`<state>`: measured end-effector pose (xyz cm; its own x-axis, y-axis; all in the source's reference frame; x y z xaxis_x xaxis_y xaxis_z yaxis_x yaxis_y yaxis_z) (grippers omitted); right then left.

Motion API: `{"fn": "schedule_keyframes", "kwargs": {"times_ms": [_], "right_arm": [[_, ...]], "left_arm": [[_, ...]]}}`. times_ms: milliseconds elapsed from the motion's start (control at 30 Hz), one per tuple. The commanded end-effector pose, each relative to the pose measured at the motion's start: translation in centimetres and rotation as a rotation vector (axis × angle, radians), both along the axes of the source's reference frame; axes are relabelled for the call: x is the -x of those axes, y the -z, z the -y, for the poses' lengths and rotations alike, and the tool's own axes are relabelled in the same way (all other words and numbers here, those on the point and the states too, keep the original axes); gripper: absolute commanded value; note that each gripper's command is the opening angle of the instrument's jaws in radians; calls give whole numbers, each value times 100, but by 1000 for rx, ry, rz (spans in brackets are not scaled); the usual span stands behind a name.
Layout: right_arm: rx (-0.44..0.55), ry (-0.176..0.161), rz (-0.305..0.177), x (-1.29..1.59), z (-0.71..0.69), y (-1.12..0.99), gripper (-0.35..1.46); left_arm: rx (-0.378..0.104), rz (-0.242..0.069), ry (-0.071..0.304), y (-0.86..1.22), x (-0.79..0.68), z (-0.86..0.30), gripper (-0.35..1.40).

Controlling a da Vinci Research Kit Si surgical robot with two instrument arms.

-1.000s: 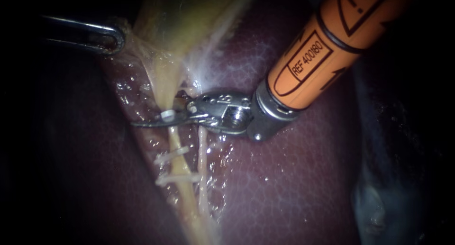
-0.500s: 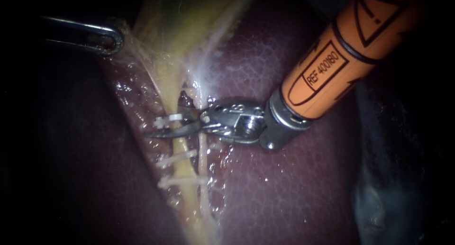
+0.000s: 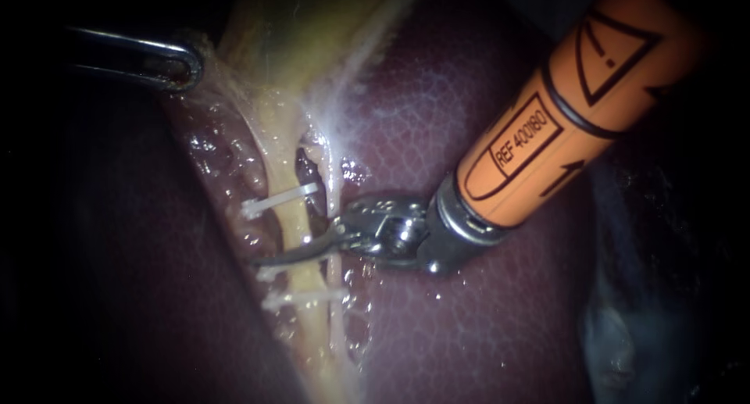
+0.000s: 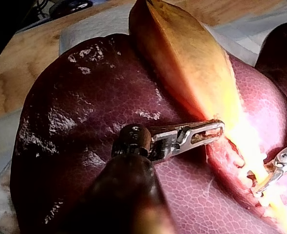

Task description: Go to the cutting position left tube

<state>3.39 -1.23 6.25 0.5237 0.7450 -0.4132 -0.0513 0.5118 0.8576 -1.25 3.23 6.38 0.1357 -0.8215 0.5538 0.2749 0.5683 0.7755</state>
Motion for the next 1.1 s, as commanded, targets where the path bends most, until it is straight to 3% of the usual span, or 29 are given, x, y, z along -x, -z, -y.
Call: {"fn": "schedule_keyframes", "kwargs": {"times_ms": [33,167,433,533,733,1100], "right_arm": [[-11,6,-15,0,-1,0,132],[-73,22,-113,-3,-4,-3,132],[-218,41,-421,-11,-13,-14,125],[-255,50,-507,-12,-14,-15,117],[-279,24,-576,-17,-15,-10,117],[-253,-9,-623,-37,-22,9,119]], "left_arm": [[-1,0,1,0,0,0,-35],[-1,0,1,0,0,0,-35],[-1,0,1,0,0,0,-35],[-1,0,0,1,-1,0,-35],[-2,0,0,1,-1,-1,-35],[-2,1,-2,-6,-6,-6,-35]]}}
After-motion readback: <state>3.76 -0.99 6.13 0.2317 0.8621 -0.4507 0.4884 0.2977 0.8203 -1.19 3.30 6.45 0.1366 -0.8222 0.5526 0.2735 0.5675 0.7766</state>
